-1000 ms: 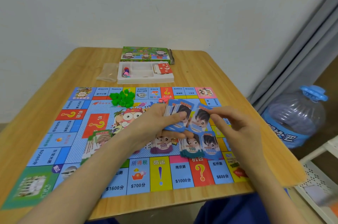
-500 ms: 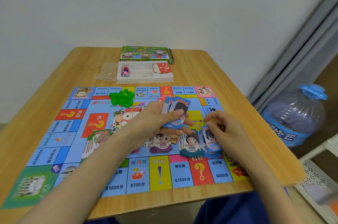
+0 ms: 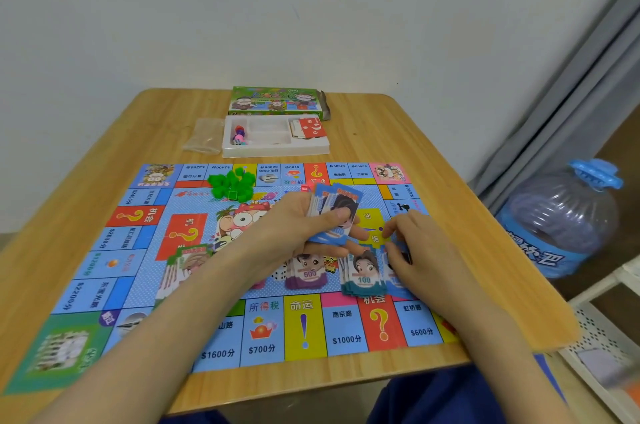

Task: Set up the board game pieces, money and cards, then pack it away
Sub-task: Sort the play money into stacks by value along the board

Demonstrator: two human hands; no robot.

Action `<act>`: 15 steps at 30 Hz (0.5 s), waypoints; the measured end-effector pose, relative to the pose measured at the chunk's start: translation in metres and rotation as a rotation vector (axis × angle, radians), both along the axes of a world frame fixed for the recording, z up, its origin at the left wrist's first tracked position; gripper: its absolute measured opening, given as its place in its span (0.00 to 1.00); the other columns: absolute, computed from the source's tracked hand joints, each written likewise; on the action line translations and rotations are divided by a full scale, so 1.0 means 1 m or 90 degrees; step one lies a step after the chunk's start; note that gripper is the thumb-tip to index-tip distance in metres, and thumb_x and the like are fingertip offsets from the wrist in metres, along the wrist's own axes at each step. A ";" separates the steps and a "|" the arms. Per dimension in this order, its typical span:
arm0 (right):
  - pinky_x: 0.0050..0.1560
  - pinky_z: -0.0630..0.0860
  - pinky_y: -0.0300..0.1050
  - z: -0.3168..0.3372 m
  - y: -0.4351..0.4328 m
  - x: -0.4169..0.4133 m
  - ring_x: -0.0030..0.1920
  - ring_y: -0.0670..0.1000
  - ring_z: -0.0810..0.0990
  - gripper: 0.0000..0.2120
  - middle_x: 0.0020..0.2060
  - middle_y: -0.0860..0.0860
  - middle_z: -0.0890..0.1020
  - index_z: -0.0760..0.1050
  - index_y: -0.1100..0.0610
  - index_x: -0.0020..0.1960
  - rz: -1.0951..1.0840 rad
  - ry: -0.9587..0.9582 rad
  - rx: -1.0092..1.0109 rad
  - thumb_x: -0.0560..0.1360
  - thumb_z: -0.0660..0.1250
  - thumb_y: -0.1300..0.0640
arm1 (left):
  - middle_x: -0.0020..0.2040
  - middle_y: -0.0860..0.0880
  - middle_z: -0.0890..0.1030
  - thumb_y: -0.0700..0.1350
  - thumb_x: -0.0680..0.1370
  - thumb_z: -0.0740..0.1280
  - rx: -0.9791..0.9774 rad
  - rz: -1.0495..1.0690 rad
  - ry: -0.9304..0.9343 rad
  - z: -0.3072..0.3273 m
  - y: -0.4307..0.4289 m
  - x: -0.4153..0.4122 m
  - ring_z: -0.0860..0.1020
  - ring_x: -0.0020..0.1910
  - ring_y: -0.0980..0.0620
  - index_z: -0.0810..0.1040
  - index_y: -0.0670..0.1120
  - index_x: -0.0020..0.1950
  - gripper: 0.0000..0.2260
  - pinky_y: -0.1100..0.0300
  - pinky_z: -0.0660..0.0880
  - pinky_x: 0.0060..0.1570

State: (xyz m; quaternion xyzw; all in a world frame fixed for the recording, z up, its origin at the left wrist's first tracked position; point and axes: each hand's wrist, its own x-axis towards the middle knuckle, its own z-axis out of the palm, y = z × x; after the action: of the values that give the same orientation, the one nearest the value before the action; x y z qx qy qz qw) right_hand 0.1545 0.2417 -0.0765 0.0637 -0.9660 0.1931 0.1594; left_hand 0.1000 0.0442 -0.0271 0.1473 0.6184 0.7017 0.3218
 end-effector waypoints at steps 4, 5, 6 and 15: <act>0.44 0.67 0.33 -0.002 0.001 -0.002 0.47 0.41 0.69 0.05 0.46 0.43 0.69 0.71 0.50 0.52 -0.011 0.047 -0.037 0.76 0.64 0.57 | 0.41 0.45 0.85 0.41 0.77 0.64 0.001 -0.005 0.003 0.001 0.000 0.001 0.84 0.37 0.49 0.77 0.40 0.51 0.06 0.66 0.79 0.31; 0.45 0.67 0.30 0.001 0.000 -0.001 0.49 0.40 0.70 0.05 0.47 0.42 0.70 0.70 0.49 0.52 -0.005 0.075 -0.083 0.77 0.63 0.56 | 0.41 0.45 0.85 0.40 0.77 0.64 -0.003 -0.007 0.006 0.001 -0.001 0.001 0.84 0.37 0.49 0.77 0.41 0.51 0.06 0.66 0.79 0.31; 0.47 0.66 0.28 0.005 -0.001 0.000 0.50 0.39 0.70 0.05 0.47 0.42 0.71 0.69 0.48 0.52 0.015 0.104 -0.136 0.76 0.62 0.55 | 0.41 0.45 0.85 0.40 0.77 0.64 -0.006 -0.010 0.008 0.000 0.000 0.002 0.84 0.37 0.49 0.77 0.42 0.51 0.05 0.66 0.79 0.31; 0.63 0.66 0.31 0.012 -0.009 0.009 0.68 0.41 0.66 0.19 0.66 0.36 0.69 0.68 0.45 0.67 0.252 0.070 -0.231 0.77 0.58 0.53 | 0.42 0.47 0.86 0.45 0.67 0.70 -0.062 -0.025 0.071 -0.001 0.001 0.002 0.85 0.40 0.46 0.79 0.46 0.50 0.13 0.62 0.81 0.37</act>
State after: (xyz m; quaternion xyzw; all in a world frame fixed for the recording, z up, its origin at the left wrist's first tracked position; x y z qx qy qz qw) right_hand 0.1639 0.2325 -0.0641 0.2323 -0.8741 0.3870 0.1796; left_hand 0.1015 0.0448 -0.0278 0.1826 0.6659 0.6550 0.3070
